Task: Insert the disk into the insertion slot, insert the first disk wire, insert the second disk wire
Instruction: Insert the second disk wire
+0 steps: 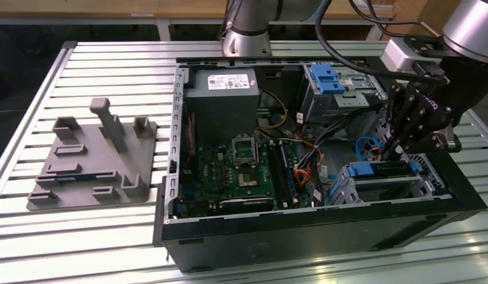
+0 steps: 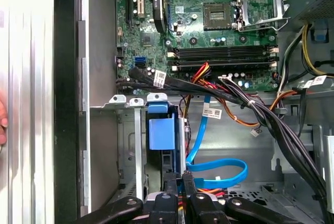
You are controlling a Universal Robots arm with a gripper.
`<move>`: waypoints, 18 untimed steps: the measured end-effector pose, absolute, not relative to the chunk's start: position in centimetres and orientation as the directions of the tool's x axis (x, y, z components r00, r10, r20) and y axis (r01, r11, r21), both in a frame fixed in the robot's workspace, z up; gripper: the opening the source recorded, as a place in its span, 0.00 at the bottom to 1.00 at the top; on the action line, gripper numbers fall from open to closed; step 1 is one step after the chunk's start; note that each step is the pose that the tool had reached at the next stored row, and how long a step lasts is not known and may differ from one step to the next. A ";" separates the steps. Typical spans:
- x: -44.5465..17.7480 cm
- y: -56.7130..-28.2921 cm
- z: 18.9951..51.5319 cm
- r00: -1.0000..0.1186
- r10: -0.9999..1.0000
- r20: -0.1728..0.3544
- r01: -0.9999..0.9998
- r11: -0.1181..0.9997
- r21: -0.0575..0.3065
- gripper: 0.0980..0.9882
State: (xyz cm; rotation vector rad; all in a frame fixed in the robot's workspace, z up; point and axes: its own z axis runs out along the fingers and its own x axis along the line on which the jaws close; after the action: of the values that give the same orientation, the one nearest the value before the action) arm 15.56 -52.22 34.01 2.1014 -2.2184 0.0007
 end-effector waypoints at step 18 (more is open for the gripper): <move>15.6 -52.4 33.8 -0.052 -0.997 0.063 -0.997 0.056 0.059 0.07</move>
State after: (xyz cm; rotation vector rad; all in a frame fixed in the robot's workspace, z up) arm 15.62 -52.45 33.80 2.1012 -2.2184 0.0007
